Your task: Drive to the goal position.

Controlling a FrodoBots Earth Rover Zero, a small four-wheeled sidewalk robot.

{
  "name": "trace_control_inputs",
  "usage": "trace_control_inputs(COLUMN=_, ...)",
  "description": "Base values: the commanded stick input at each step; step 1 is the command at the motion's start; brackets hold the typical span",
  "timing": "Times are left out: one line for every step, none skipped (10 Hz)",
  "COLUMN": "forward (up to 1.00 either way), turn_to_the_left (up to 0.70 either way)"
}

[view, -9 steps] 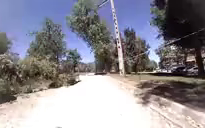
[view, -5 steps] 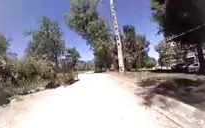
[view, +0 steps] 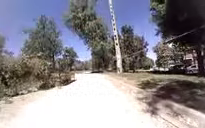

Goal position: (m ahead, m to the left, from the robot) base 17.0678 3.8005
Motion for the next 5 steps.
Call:
trace_control_inputs(forward=0.85, turn_to_the_left=0.0)
trace_control_inputs(forward=0.85, turn_to_the_left=0.0)
trace_control_inputs(forward=0.85, turn_to_the_left=0.0)
trace_control_inputs(forward=0.85, turn_to_the_left=0.0)
trace_control_inputs(forward=0.85, turn_to_the_left=0.0)
